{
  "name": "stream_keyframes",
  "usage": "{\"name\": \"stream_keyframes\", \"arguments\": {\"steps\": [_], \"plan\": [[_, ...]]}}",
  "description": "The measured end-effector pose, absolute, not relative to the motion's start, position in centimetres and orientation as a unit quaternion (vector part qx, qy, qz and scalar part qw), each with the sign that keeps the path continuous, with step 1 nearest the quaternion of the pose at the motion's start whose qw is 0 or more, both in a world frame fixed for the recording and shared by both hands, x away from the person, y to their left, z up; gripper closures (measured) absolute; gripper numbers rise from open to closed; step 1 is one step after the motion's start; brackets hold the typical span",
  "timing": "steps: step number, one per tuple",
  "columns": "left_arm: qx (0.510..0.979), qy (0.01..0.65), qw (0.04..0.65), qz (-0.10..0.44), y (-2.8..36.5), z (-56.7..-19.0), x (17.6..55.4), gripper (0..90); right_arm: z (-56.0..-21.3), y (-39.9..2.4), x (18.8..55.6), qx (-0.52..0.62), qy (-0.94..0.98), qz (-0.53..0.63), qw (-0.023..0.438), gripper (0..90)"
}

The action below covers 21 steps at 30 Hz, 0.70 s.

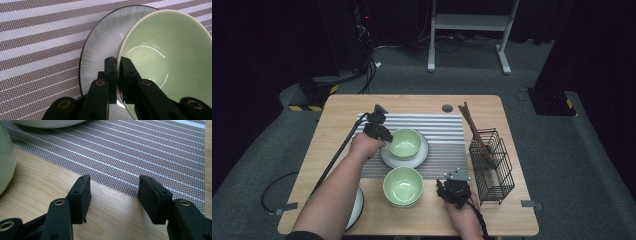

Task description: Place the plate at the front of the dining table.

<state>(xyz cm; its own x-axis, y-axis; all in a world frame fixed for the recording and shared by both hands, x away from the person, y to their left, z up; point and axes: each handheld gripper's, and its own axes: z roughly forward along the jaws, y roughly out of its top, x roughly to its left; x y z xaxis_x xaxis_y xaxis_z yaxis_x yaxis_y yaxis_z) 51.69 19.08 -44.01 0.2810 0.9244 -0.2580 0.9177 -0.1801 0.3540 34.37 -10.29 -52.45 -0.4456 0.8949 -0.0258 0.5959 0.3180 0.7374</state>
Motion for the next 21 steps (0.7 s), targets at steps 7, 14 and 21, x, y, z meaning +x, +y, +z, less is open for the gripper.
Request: {"name": "stream_keyframes", "arguments": {"steps": [7,14,21], "plan": [[0.768,0.599,0.226,0.009,19.06,-44.06,51.62,83.8,-52.45,-10.29,34.39,0.477,0.781,0.336,0.223,43.8],[0.770,0.596,0.229,0.008,18.76,-44.08,51.59,83.8,-52.45,-10.27,34.40,0.477,0.781,0.336,0.223,43.8],[0.770,0.594,0.232,0.011,18.81,-43.94,51.52,82.8,-52.45,-10.28,34.40,0.477,0.781,0.336,0.223,43.8]]}}
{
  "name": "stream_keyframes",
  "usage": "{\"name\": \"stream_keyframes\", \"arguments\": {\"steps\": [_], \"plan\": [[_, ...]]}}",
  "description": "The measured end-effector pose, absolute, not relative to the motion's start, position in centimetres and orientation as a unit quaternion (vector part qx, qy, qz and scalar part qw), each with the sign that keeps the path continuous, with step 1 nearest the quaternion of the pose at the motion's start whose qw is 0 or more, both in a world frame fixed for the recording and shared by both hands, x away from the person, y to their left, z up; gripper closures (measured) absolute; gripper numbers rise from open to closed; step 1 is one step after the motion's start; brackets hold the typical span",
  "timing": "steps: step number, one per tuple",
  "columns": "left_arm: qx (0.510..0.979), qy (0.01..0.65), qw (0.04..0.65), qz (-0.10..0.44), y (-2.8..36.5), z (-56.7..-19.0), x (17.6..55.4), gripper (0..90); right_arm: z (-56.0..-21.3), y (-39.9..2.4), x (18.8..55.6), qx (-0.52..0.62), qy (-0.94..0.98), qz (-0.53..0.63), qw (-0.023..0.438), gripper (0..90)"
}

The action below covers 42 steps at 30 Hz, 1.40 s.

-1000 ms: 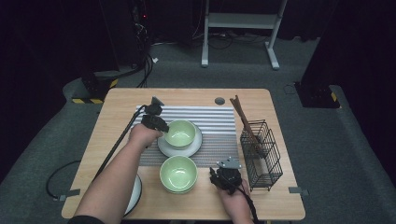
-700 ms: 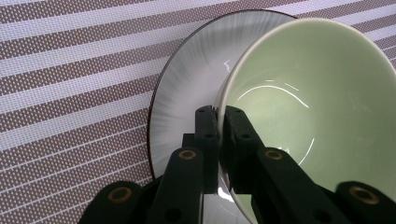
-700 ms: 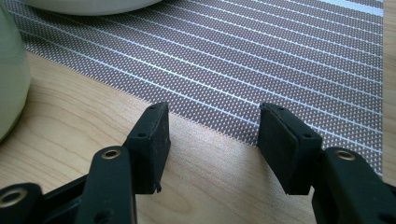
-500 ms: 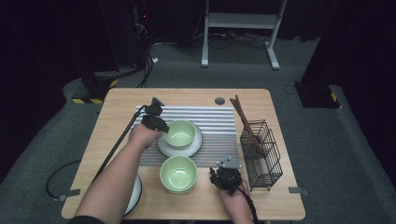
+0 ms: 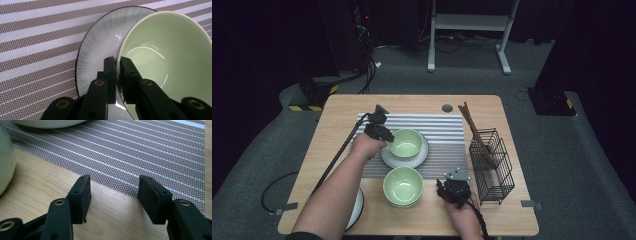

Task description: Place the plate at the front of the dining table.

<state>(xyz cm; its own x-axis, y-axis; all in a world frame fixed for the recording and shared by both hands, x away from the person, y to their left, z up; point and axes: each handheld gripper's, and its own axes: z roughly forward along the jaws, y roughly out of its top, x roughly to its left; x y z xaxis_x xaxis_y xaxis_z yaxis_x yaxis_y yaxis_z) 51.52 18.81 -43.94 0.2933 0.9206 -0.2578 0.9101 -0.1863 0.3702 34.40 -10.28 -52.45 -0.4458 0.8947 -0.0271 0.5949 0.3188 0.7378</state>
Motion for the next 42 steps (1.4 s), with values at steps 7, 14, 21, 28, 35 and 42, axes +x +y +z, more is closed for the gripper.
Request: {"name": "stream_keyframes", "arguments": {"steps": [7,14,21,28,35,42], "plan": [[0.772,0.592,0.232,0.021,18.9,-43.6,51.4,74.2,-52.4,-10.3,34.4,0.477,0.781,0.336,0.223,43.8],[0.784,0.571,0.240,0.037,18.7,-43.0,50.7,59.9,-52.5,-10.3,34.4,0.476,0.781,0.336,0.224,43.7],[0.792,0.557,0.245,0.059,18.7,-42.2,49.8,49.8,-52.4,-10.3,34.4,0.476,0.781,0.336,0.224,43.7],[0.795,0.544,0.255,0.080,19.7,-41.4,48.5,45.0,-52.4,-10.3,34.4,0.476,0.782,0.335,0.224,43.6],[0.798,0.533,0.259,0.110,20.1,-41.0,47.0,39.7,-52.4,-10.2,34.4,0.477,0.781,0.335,0.224,43.5],[0.797,0.530,0.268,0.111,20.7,-41.0,45.6,39.7,-52.4,-10.2,34.4,0.477,0.782,0.334,0.224,43.5]]}}
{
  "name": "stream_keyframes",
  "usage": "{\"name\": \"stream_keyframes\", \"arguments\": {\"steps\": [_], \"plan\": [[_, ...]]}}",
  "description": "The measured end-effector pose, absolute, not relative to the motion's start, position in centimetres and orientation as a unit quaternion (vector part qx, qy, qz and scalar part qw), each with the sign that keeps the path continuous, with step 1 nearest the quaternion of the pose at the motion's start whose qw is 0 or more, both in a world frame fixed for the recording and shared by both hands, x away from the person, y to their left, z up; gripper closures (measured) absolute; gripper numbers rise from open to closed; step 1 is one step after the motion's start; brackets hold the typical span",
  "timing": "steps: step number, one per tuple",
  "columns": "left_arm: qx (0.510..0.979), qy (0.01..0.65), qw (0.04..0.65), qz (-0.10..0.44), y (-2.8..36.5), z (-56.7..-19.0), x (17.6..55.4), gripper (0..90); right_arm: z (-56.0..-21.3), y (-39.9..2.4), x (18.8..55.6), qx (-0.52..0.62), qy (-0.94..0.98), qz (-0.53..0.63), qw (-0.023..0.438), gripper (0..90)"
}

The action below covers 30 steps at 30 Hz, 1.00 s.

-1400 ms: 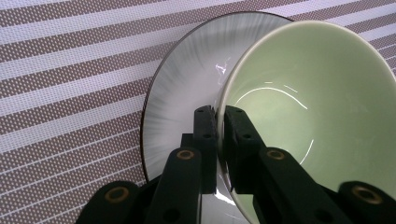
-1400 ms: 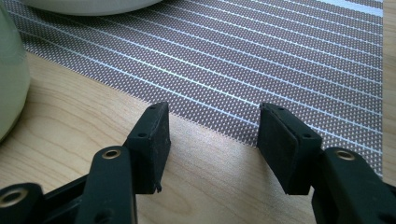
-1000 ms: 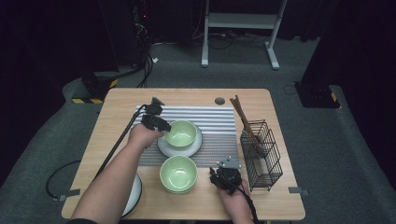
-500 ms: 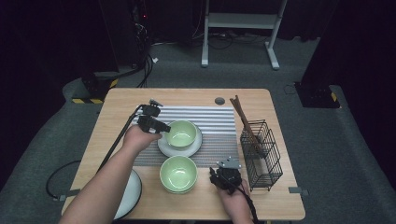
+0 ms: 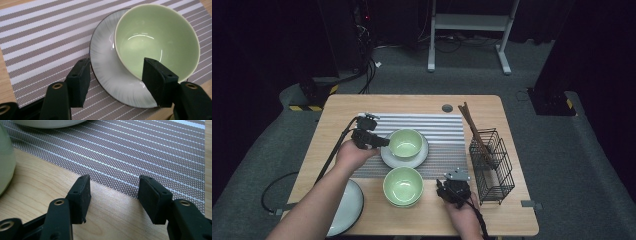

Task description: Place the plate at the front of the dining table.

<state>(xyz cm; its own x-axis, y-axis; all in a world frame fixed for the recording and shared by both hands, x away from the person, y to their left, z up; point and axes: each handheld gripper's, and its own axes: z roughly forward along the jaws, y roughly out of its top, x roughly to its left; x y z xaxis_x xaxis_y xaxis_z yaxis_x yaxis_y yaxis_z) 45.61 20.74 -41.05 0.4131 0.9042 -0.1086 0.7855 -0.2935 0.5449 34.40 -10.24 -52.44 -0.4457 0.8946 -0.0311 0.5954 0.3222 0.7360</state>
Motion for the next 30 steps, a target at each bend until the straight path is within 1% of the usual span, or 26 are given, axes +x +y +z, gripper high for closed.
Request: {"name": "stream_keyframes", "arguments": {"steps": [5,11,19,26,30], "plan": [[0.798,0.524,0.276,0.114,21.2,-41.7,44.5,39.0,-52.4,-10.2,34.4,0.476,0.782,0.335,0.224,43.5],[0.797,0.517,0.287,0.123,21.6,-42.3,43.1,35.6,-52.4,-10.2,34.4,0.476,0.782,0.334,0.224,43.5],[0.797,0.508,0.300,0.128,22.4,-43.3,41.4,36.2,-52.4,-10.2,34.4,0.476,0.782,0.335,0.224,43.4],[0.801,0.498,0.302,0.139,23.1,-44.1,40.1,32.8,-52.4,-10.2,34.4,0.477,0.782,0.334,0.224,43.4],[0.797,0.499,0.316,0.122,23.7,-44.7,39.4,34.6,-52.4,-10.2,34.4,0.477,0.782,0.334,0.224,43.4]]}}
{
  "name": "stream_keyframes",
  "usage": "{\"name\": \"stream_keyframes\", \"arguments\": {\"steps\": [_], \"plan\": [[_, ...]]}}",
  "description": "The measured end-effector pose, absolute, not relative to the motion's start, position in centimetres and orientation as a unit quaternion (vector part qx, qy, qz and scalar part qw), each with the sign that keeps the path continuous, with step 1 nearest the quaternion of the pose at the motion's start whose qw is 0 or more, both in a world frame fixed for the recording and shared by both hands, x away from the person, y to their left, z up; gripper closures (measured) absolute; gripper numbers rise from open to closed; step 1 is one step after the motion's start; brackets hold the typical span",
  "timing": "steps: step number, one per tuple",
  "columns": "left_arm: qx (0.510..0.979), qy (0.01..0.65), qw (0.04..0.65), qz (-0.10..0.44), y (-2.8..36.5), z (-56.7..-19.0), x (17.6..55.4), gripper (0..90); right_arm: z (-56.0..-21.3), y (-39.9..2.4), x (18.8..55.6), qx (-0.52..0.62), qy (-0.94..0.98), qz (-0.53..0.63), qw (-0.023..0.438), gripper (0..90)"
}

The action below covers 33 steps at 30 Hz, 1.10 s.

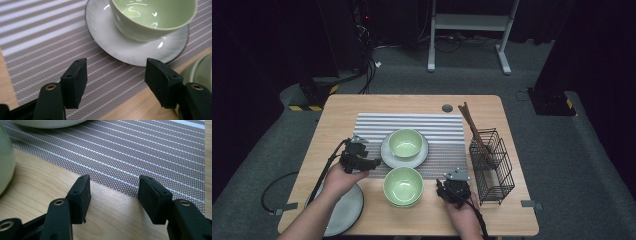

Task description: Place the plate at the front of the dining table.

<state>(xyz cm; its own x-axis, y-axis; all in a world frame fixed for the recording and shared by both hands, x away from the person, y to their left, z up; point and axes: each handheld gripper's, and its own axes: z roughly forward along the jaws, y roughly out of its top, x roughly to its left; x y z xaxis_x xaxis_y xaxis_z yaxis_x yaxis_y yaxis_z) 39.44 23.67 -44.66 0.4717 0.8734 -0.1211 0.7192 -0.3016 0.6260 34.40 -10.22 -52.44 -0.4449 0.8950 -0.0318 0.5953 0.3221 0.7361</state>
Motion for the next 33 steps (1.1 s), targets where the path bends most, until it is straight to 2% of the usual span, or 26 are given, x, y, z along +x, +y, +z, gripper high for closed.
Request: {"name": "stream_keyframes", "arguments": {"steps": [10,22,33], "plan": [[0.797,0.480,0.340,0.135,24.5,-45.2,37.7,31.5,-52.4,-10.2,34.4,0.477,0.782,0.334,0.224,43.4],[0.793,0.465,0.351,0.176,25.4,-46.2,35.3,28.4,-52.4,-10.2,34.4,0.477,0.782,0.334,0.225,43.4],[0.780,0.464,0.383,0.174,26.3,-46.7,34.1,24.6,-52.5,-10.1,34.4,0.480,0.780,0.333,0.224,41.4]]}}
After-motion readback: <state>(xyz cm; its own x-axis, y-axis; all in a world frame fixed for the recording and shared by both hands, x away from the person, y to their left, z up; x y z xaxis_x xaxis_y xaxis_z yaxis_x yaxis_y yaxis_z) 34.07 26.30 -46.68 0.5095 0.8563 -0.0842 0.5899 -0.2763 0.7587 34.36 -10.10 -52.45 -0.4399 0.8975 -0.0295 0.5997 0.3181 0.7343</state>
